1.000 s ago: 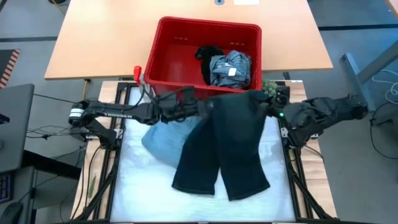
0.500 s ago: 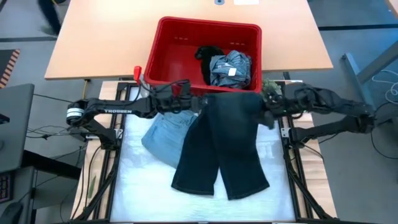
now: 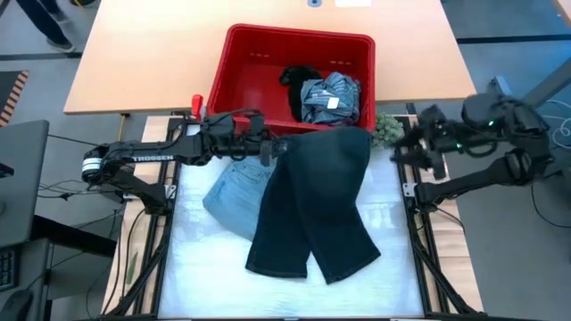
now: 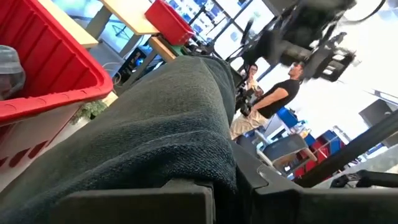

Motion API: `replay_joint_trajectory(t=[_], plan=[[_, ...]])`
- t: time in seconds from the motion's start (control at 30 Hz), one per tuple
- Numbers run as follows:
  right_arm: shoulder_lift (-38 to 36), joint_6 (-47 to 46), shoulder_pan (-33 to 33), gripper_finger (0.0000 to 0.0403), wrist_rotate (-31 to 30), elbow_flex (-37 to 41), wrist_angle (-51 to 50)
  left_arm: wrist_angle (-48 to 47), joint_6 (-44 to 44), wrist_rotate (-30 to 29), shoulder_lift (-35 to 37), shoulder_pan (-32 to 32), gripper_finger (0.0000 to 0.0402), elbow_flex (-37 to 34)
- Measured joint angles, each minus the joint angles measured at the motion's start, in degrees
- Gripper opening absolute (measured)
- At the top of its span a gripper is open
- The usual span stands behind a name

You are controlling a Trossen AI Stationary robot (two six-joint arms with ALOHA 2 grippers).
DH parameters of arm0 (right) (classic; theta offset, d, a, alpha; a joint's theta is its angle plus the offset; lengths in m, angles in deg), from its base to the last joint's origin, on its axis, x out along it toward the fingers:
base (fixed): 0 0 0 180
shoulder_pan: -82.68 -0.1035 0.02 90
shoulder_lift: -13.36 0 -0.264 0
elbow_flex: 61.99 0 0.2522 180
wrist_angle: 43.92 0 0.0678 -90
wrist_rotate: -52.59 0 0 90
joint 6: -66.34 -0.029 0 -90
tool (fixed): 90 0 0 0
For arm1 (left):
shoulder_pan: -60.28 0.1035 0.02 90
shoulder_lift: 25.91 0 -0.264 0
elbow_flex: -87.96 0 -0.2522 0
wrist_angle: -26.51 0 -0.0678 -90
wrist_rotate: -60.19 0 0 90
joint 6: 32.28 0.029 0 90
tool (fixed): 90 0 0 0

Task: Fold laundry
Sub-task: Fold the black pants from the red laundry bin

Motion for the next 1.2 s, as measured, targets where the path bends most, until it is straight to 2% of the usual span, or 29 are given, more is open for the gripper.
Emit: replay_joint_trajectory(t=[0.07, 0.13, 0.33, 0.43, 0.57, 0.7, 0.97, 1.2], plan=[[3.5, 11.3, 0.1, 0.0260, -4.2, -3.3, 4.0, 0.1, 0.0, 0.4, 0.0, 0.0, 0.0000, 0.0], [7.5, 18.1, 0.8, 0.0260, -7.9, -5.6, 7.2, 0.0, -0.2, 0.4, 0.0, 0.0, 0.0000, 0.0], [22.6, 33.5, 6.5, 0.0261, -4.8, -15.3, 4.8, 0.0, -0.7, 0.4, 0.0, -0.2, 0.0000, 0.0], [30.1, 35.4, 9.4, 0.0261, -3.8, -23.6, -2.3, 0.0, -1.1, 0.4, 0.0, -0.3, 0.0000, 0.0], [40.4, 34.9, 13.2, 0.0261, 2.4, -36.3, -18.6, 0.0, -0.7, 0.4, 0.0, -0.5, 0.0000, 0.0], [43.3, 37.0, 13.5, 0.0261, 4.0, -33.3, -20.5, -0.4, -0.4, 1.2, 0.0, -0.5, 0.0000, 0.0], [46.5, 38.8, 13.7, 0.0261, 4.4, -33.1, -23.5, -0.7, 1.1, 1.4, 0.0, -0.5, 0.0000, 0.0], [46.5, 37.8, 13.6, 0.0260, 4.6, -33.1, -24.1, -0.4, 3.0, 3.8, 0.0, -0.5, 0.0000, 0.0]])
